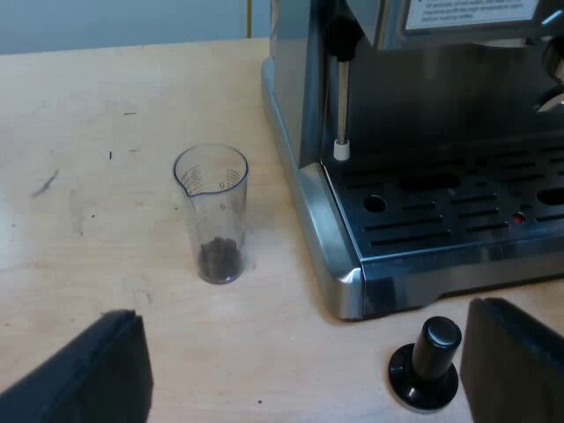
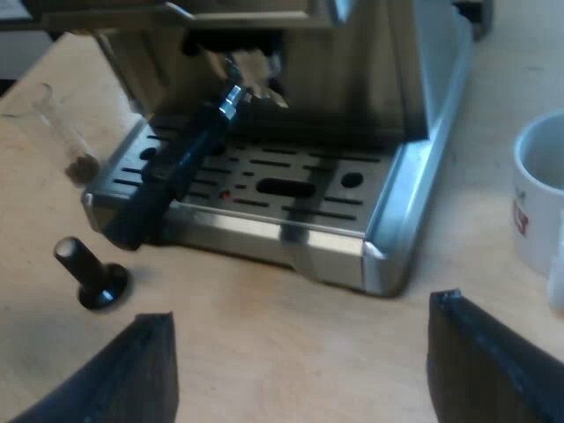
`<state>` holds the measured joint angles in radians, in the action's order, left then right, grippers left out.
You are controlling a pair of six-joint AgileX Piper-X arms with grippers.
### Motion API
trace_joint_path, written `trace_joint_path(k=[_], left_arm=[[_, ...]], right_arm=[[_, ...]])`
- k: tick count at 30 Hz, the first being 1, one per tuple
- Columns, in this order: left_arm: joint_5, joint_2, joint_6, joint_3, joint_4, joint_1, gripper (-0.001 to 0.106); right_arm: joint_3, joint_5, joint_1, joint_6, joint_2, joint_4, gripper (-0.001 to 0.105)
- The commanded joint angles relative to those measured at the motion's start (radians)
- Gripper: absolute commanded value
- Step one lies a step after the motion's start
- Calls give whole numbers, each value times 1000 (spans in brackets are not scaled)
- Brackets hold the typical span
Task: Pour the beans into the coffee machine
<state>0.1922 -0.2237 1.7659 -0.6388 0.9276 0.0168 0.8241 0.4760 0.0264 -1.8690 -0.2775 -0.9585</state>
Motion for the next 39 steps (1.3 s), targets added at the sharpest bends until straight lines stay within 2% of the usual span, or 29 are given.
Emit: trace_joint_path(k=[1, 17, 27, 35, 39], left_arm=[[1, -12, 11, -7, -21, 4, 74], [1, -18, 11, -7, -21, 4, 74], [1, -18, 11, -7, -21, 4, 74], [-1, -18, 8, -7, -29, 4, 74], [-3, -38, 6, -7, -61, 4, 74]], right_arm=[[19, 38, 10, -14, -16, 54, 62], [19, 43, 174, -14, -169, 171, 62], [19, -58, 315, -14, -271, 270, 62], [19, -83, 447, -12, -351, 314, 62], [19, -173, 527, 5, -392, 377, 62]])
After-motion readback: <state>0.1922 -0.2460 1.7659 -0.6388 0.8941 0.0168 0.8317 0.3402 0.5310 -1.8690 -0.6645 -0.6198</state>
